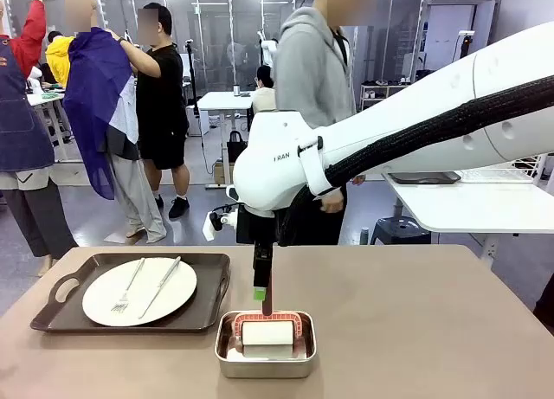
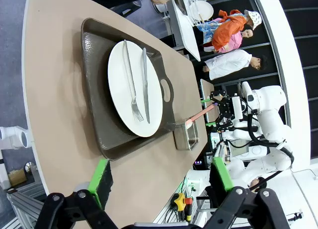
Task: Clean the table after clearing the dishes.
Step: Place the Lint Roller back on top of the Airtight Container, then when the right (or left) Handle tray is removed, use the right hand (or left hand) to clean the right (or left) side of the table with the Lint Roller.
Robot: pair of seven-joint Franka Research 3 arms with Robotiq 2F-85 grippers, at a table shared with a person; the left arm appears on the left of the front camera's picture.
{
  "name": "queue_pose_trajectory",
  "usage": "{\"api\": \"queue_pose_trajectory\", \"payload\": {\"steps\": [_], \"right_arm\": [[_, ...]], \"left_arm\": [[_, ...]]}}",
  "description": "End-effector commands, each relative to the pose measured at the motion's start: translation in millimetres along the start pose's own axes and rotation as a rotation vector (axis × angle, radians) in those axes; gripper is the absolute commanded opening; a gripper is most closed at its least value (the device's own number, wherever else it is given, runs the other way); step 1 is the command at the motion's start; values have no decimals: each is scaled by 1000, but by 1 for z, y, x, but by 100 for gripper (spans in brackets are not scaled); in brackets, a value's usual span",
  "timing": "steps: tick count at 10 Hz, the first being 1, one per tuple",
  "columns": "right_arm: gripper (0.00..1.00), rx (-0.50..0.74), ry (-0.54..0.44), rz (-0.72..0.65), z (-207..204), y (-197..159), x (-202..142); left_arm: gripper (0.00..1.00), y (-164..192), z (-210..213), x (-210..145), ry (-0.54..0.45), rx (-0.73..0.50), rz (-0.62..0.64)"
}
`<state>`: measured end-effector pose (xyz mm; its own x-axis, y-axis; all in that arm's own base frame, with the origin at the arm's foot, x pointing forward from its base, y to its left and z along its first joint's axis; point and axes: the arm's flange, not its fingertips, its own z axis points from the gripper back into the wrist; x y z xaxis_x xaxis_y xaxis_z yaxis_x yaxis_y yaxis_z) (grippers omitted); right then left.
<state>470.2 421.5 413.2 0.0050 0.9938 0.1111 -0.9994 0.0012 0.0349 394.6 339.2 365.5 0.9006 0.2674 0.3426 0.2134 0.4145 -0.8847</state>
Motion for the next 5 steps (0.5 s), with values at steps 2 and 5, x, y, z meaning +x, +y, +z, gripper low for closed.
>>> {"api": "queue_pose_trajectory", "payload": {"steps": [2,5], "right_arm": [[100,0,2,2,0,2,0],[100,0,2,2,0,2,0]], "left_arm": [[100,-1,3,-2,7,8,0],[100,-1,3,-2,7,8,0]]}}
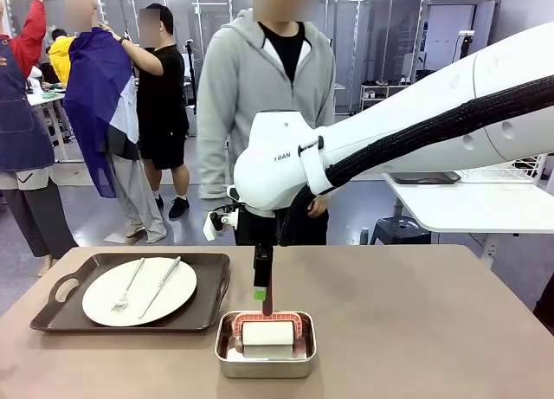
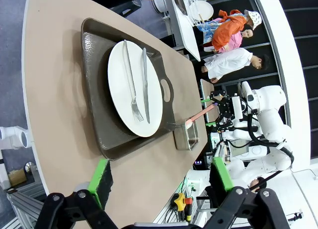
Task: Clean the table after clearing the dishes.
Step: When the right (or left) Handle tray is removed, use the right hand (or left hand) to clean the right (or left) side of the table with the Lint Roller.
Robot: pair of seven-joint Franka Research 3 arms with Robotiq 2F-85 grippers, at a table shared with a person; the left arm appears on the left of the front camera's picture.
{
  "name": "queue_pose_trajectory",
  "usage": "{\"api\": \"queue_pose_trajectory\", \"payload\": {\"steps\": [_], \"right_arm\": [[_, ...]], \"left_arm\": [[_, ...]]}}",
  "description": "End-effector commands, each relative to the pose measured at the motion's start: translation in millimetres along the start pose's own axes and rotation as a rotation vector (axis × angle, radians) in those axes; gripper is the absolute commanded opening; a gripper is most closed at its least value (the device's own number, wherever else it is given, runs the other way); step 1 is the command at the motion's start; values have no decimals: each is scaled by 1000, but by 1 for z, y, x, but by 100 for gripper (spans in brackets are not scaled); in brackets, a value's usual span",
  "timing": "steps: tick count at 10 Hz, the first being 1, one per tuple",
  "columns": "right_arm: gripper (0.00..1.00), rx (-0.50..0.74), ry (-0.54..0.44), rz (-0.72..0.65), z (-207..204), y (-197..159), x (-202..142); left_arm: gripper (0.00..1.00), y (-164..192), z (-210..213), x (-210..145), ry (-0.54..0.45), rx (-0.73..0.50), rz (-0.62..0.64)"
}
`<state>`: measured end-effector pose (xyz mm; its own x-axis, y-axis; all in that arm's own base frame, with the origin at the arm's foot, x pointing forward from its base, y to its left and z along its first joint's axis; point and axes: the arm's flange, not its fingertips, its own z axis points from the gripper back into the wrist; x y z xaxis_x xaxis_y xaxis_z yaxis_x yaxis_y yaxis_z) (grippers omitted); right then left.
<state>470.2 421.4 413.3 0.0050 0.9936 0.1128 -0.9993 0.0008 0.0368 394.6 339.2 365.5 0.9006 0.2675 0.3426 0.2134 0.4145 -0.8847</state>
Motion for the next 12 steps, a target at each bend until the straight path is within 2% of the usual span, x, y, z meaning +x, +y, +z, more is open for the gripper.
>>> {"api": "queue_pose_trajectory", "payload": {"steps": [1,5,6,7,8,9,11,12], "right_arm": [[100,-2,4,2,0,2,0],[100,0,0,0,0,0,0],[100,143,-152,-127,20,-3,-27],[100,201,-327,-236,44,-11,-56],[100,232,-493,-355,61,-23,-89],[100,185,-599,-499,71,-36,-128],[100,445,-1011,-790,63,-31,-221],[100,538,-1144,-886,51,-22,-258]], "left_arm": [[100,-1,3,-2,7,8,0],[100,-1,3,-2,7,8,0],[100,-1,3,-2,7,8,0],[100,-1,3,-2,7,8,0],[100,-1,3,-2,7,8,0],[100,-1,3,-2,7,8,0],[100,-1,3,-2,7,8,0],[100,-1,3,-2,7,8,0]]}}
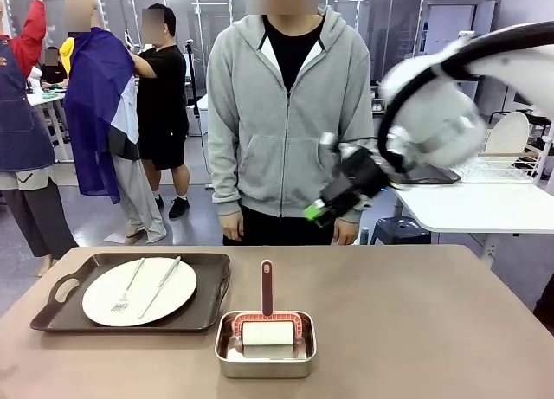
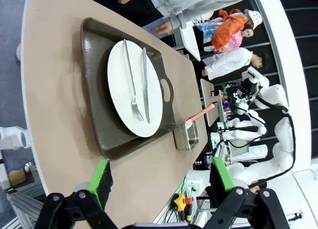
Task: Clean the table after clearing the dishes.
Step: When the right (or left) Handle tray is removed, use the right hand (or left hand) to clean the right (or left) side of the table with the Lint Roller.
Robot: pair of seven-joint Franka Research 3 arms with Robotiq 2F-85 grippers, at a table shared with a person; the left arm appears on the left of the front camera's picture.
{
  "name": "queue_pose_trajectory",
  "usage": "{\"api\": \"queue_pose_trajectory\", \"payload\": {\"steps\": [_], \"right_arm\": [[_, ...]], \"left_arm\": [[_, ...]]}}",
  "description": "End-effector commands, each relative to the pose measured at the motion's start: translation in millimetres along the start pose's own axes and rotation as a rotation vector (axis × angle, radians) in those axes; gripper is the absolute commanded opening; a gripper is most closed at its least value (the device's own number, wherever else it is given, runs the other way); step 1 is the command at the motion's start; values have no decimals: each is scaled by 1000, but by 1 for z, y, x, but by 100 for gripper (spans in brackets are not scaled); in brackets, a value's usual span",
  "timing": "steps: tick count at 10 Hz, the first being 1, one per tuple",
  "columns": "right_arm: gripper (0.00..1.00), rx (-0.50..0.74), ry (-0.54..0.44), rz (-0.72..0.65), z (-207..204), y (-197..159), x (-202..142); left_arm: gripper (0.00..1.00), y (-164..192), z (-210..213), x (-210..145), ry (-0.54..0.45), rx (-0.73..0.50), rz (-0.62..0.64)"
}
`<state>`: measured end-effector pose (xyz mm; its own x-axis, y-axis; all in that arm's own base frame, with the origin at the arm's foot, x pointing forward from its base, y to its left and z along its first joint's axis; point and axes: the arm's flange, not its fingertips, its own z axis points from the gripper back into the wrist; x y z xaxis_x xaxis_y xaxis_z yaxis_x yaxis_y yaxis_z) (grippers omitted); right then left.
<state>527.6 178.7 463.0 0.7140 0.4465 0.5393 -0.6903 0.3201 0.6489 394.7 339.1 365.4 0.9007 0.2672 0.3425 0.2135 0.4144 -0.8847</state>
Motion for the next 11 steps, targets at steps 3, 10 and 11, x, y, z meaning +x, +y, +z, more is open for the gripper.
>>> {"api": "queue_pose_trajectory", "payload": {"steps": [3,10,11], "right_arm": [[100,376,-617,-423,55,-19,-127],[100,190,-852,-625,237,-64,-327],[100,131,-888,-657,260,-52,-355]], "left_arm": [[100,-1,3,-2,7,8,0],[100,-1,3,-2,7,8,0],[100,-1,3,-2,7,8,0]]}}
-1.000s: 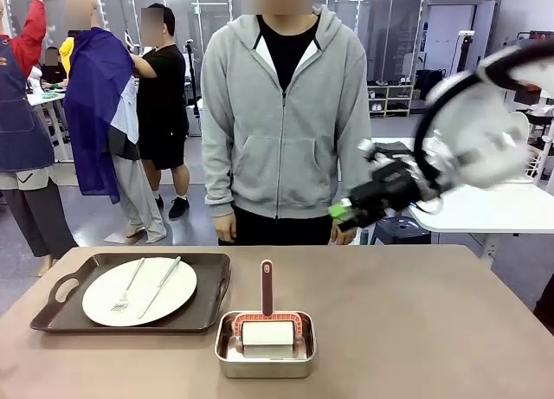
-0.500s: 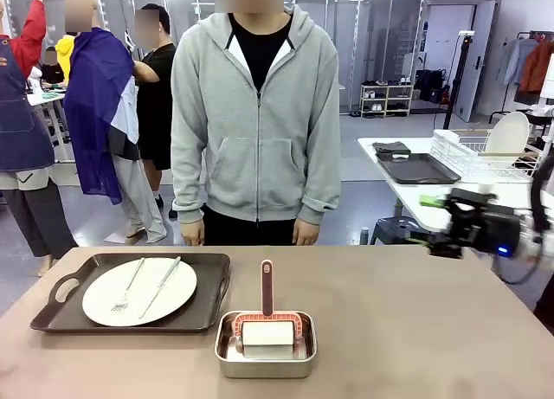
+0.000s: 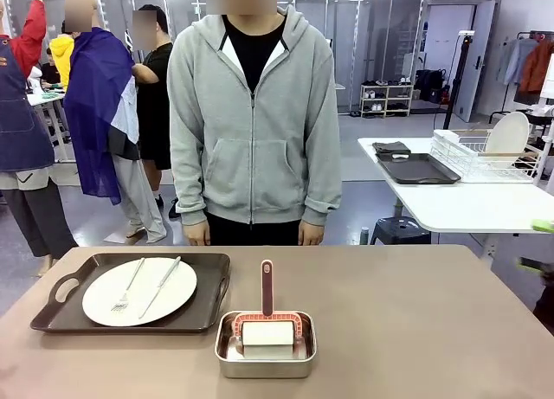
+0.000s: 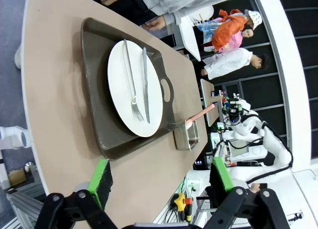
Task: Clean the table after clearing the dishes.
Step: When the right (or left) Handle tray is removed, use the right hand (or left hand) to clean the right (or left) side of the table with the Lint Roller.
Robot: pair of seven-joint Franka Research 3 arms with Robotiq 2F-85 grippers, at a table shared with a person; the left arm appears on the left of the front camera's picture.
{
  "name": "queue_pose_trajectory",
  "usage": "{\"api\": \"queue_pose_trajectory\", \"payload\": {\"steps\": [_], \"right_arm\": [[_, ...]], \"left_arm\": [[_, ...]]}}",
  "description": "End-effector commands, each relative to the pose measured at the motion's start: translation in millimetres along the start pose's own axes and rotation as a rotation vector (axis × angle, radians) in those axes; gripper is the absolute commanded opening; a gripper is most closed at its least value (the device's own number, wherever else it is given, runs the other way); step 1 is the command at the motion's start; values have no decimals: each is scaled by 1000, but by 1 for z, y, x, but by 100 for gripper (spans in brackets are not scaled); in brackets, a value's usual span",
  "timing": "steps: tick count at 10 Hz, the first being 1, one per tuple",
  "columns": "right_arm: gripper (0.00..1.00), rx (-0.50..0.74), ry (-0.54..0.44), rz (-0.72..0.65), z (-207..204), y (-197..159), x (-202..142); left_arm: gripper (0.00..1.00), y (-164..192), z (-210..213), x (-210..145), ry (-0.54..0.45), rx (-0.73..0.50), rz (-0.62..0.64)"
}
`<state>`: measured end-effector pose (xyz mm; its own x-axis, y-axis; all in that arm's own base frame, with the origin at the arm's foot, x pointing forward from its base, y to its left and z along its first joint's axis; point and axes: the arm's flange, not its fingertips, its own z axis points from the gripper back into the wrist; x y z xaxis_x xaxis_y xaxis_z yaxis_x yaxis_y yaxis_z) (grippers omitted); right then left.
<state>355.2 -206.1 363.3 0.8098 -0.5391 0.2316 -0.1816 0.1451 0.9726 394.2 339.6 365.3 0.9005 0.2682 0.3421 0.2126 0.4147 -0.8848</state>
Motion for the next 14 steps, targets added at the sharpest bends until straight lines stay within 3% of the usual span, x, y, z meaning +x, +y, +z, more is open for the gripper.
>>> {"api": "queue_pose_trajectory", "payload": {"steps": [1,4,5,14], "right_arm": [[100,-83,-45,-30,51,19,-10],[100,-149,-52,4,76,23,-8],[100,-113,-69,6,87,14,-14],[100,-113,-69,6,87,14,-14]], "left_arm": [[100,-1,3,-2,8,7,0],[100,-1,3,-2,8,7,0],[100,-1,3,-2,8,7,0],[100,-1,3,-2,8,7,0]]}}
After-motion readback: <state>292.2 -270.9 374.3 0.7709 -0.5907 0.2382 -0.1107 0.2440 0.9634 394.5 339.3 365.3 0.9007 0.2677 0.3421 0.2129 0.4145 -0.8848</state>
